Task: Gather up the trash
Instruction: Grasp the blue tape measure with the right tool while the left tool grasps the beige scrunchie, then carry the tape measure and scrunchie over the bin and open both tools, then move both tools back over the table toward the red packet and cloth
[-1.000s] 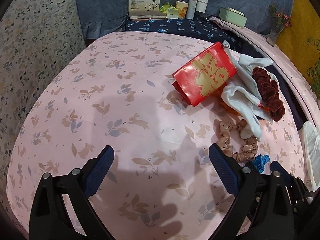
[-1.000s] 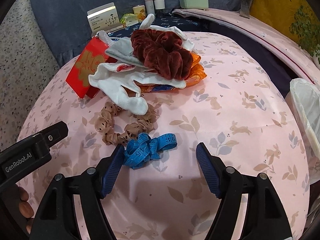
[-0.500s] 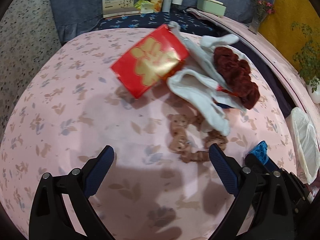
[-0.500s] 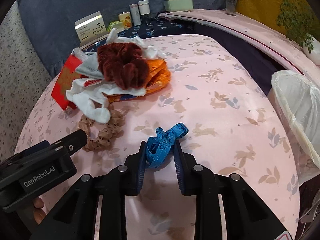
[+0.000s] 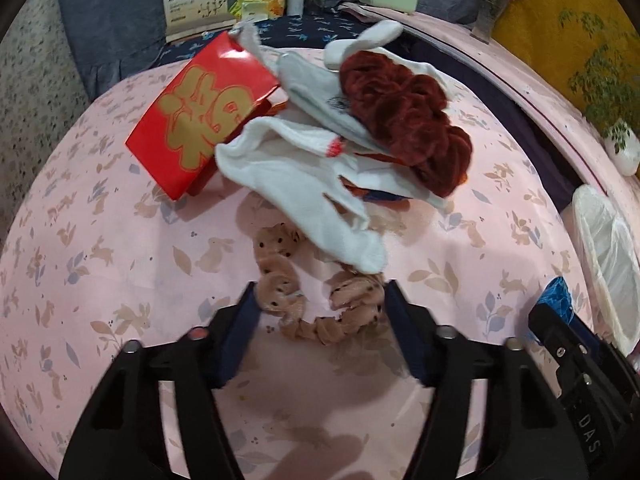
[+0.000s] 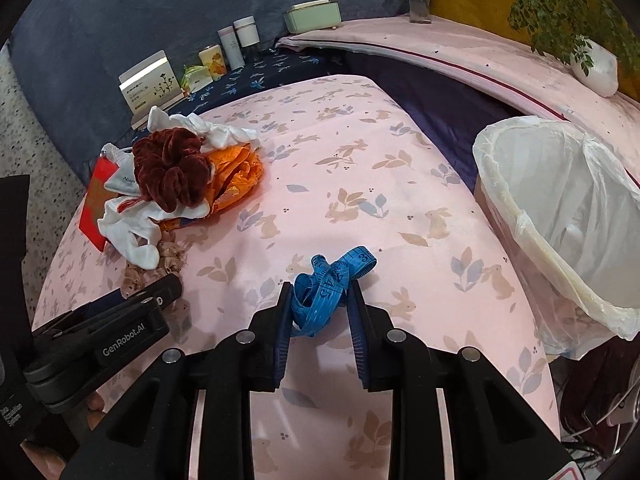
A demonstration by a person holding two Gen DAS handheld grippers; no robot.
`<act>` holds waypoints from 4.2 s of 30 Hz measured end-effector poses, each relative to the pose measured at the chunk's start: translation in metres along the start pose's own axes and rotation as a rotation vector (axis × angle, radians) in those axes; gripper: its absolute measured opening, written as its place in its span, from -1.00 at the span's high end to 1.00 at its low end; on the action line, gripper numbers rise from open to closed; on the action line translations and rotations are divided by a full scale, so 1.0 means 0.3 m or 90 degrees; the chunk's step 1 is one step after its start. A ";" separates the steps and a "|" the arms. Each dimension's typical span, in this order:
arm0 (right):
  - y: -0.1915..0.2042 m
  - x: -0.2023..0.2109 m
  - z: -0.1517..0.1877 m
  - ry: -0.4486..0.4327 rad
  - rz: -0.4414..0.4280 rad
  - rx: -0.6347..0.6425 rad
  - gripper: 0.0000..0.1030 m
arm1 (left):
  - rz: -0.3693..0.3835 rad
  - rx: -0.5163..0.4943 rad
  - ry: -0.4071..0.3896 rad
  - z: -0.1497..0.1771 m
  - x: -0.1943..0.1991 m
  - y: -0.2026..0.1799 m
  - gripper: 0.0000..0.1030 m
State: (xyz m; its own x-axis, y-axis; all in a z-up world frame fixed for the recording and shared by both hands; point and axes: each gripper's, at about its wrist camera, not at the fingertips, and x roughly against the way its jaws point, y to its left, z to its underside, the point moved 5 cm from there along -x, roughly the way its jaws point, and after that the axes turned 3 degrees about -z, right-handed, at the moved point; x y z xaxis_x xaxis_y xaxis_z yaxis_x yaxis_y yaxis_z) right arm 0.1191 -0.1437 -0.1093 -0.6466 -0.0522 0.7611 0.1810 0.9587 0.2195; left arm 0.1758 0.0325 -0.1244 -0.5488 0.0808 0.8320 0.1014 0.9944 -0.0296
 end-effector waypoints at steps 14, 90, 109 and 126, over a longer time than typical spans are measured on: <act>-0.084 0.101 -0.024 -0.042 -0.005 -0.022 0.51 | 0.043 -0.051 -0.006 0.039 0.092 -0.187 0.79; -0.612 0.406 -0.215 -0.179 0.131 -0.113 -0.09 | 0.129 -0.168 -0.102 -0.136 0.255 -0.752 -0.43; -0.245 0.319 -0.192 -0.142 0.053 -0.021 -0.19 | 0.021 -0.054 -0.118 -0.146 0.239 -0.252 -0.76; 0.133 0.172 -0.168 -0.087 -0.026 0.070 -0.22 | -0.066 0.014 -0.102 -0.138 0.163 0.214 -0.82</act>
State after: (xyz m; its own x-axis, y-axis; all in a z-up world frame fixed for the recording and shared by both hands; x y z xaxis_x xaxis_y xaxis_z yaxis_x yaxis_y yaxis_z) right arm 0.1303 -0.1223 -0.0305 -0.7478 -0.0609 0.6611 0.0745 0.9818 0.1746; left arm 0.1896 0.0974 -0.0627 -0.6805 -0.0135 0.7326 0.0205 0.9991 0.0375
